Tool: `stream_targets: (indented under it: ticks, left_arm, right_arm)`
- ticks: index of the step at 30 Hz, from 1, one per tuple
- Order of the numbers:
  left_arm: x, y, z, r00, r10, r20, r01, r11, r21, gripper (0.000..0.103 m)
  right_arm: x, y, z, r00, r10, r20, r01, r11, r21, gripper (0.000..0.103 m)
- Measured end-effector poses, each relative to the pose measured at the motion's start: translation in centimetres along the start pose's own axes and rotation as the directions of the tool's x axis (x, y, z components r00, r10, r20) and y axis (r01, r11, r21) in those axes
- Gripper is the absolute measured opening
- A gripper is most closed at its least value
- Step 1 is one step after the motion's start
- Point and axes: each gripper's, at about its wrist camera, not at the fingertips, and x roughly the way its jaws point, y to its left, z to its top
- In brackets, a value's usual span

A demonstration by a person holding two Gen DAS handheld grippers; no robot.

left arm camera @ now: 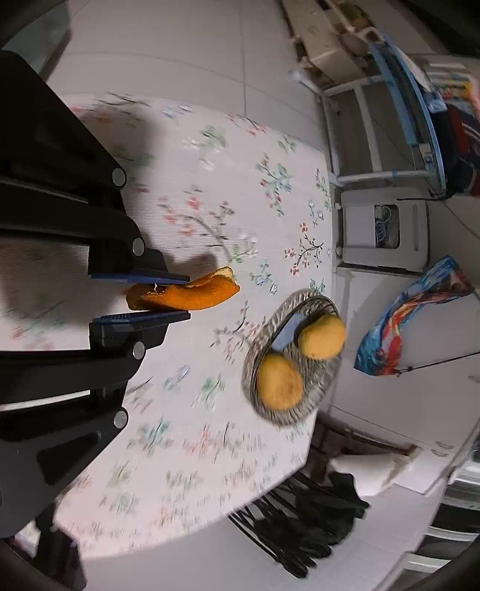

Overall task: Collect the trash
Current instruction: 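Grasp an orange peel with the left tool while the right grasps another peel, then carry both orange peels over the basin and open both tools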

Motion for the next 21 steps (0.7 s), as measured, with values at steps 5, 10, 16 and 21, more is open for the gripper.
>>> stream_targets:
  ticks: [5,10,16,21]
  left_arm:
    - [-4.5,-0.6,-2.3,0.999,-0.032,0.037,0.032,0.999,-0.009,0.013]
    - [-9.2,-2.0,-5.3,0.996,-0.029,0.089,0.028,1.000,0.009,0.013]
    - [-13.1,-3.4,-9.4,0.993,-0.034,0.117,0.032,0.999,0.017,0.013]
    - [-15.0,-4.1,-12.4,0.992,-0.026,0.124,0.022,0.999,0.033,0.013]
  right_arm:
    - [-0.8,-0.6,-0.2,0.999,0.023,0.033,-0.024,0.999,0.044,0.015]
    - [-3.3,-0.4,-1.3,0.994,0.036,0.101,-0.043,0.996,0.073,0.015]
    - [-5.1,0.2,-3.7,0.987,0.053,0.151,-0.072,0.990,0.120,0.015]
    - [-6.6,0.6,-5.1,0.975,0.080,0.207,-0.111,0.984,0.143,0.015]
